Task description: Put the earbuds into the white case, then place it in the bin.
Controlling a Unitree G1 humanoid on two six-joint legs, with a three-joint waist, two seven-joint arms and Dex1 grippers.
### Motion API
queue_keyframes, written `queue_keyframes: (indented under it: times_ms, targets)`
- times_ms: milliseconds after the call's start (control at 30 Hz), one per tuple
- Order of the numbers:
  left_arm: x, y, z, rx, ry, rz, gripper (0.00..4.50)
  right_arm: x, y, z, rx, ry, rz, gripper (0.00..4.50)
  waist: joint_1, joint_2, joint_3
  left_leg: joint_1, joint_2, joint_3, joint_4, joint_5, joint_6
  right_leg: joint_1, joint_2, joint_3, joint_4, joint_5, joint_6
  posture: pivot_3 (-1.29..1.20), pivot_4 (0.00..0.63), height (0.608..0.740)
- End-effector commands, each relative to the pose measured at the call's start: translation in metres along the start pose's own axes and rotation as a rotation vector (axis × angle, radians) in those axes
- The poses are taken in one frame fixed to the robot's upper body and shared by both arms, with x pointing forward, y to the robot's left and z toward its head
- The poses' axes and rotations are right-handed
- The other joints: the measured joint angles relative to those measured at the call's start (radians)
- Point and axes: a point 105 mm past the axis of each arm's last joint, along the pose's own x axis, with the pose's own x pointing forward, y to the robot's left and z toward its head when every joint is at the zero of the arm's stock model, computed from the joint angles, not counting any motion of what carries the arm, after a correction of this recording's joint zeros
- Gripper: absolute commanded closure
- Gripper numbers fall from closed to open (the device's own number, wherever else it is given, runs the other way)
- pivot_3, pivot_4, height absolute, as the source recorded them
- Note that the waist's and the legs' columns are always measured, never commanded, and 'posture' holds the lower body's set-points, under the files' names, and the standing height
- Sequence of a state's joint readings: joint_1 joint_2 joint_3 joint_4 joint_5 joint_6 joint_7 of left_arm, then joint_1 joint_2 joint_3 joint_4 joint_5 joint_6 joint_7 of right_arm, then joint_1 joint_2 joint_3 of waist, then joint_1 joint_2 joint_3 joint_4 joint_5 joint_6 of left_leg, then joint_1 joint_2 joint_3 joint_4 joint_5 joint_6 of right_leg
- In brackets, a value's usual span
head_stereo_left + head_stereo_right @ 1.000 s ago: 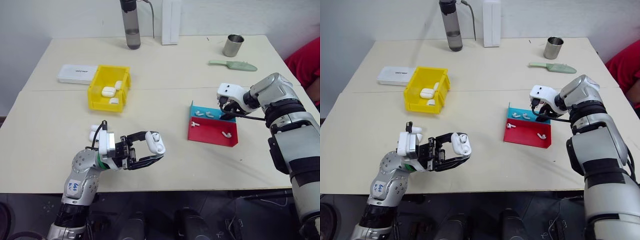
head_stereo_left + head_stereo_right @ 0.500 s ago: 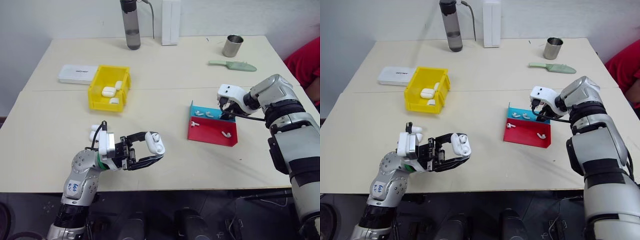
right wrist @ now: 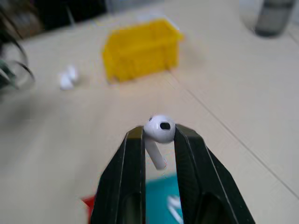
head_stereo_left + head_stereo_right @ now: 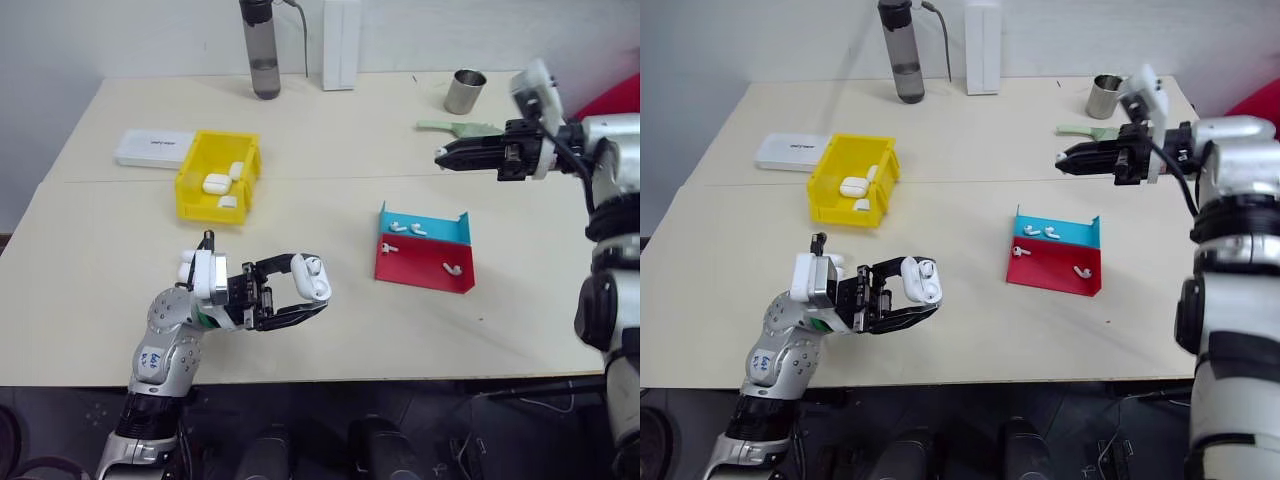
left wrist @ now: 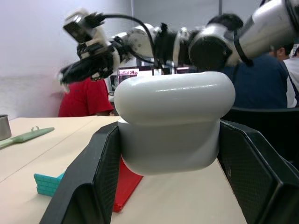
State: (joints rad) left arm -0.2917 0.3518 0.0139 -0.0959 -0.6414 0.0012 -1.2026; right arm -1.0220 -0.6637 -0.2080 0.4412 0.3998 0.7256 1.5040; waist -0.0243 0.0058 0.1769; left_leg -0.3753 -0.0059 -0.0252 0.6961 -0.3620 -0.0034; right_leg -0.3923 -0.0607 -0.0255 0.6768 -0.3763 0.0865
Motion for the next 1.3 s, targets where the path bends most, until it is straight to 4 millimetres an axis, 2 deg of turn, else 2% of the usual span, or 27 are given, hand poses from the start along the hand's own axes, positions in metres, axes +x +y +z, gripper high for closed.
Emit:
queue_keyframes:
  times_ms: [33,100,167,300,467,833,1300]
  targets:
    - [0.003,0.003,0.005,0.010,-0.036,-0.025,1.69,0.021,0.065,0.008,0.069,-0.142,0.208,4.06,0.000,0.000,0.000,-0.001,0.000,0.000,0.000,0.000,0.000,-0.001,0.000,0.000,0.000,0.000,0.000,0.00,0.150,0.740]
    - [0.006,0.006,0.005,0.004,-0.043,-0.037,1.69,0.036,0.102,-0.006,0.129,-0.187,0.313,4.06,0.000,0.000,0.000,-0.001,0.000,0.000,-0.001,0.000,0.000,-0.002,0.000,0.000,0.002,0.000,0.000,0.00,0.150,0.740]
    - [0.009,0.008,0.005,-0.001,-0.051,-0.049,1.69,0.048,0.127,-0.017,0.191,-0.222,0.374,4.06,-0.001,0.000,0.000,-0.001,0.000,0.000,0.000,0.000,0.000,-0.001,0.000,0.000,0.002,0.000,0.000,0.00,0.150,0.740]
    - [0.013,0.011,0.003,-0.003,-0.050,-0.073,1.69,0.060,0.148,-0.029,0.210,-0.233,0.389,4.06,0.000,0.000,0.000,-0.001,-0.002,0.000,0.001,0.000,0.000,0.000,-0.001,0.001,0.001,0.000,0.000,0.00,0.150,0.740]
    - [0.018,0.012,0.004,0.000,-0.056,-0.096,1.69,0.073,0.147,-0.039,0.197,-0.238,0.344,4.06,-0.002,0.000,0.000,0.000,-0.002,-0.001,0.000,0.000,0.000,0.000,0.000,0.001,-0.001,0.000,0.000,0.00,0.150,0.740]
    - [0.020,0.014,0.005,0.002,-0.061,-0.102,1.69,0.082,0.131,-0.057,0.159,-0.194,0.281,4.06,-0.003,0.000,0.000,0.000,-0.002,-0.001,0.000,0.000,0.000,0.000,0.000,0.001,-0.001,0.000,0.000,0.00,0.150,0.740]
    - [0.022,0.012,0.006,0.008,-0.062,-0.093,1.69,0.080,0.124,-0.079,0.171,-0.112,0.260,4.06,-0.002,0.000,0.000,0.000,-0.002,-0.001,0.000,0.000,0.000,0.000,0.000,0.001,-0.002,0.000,0.000,0.00,0.150,0.740]
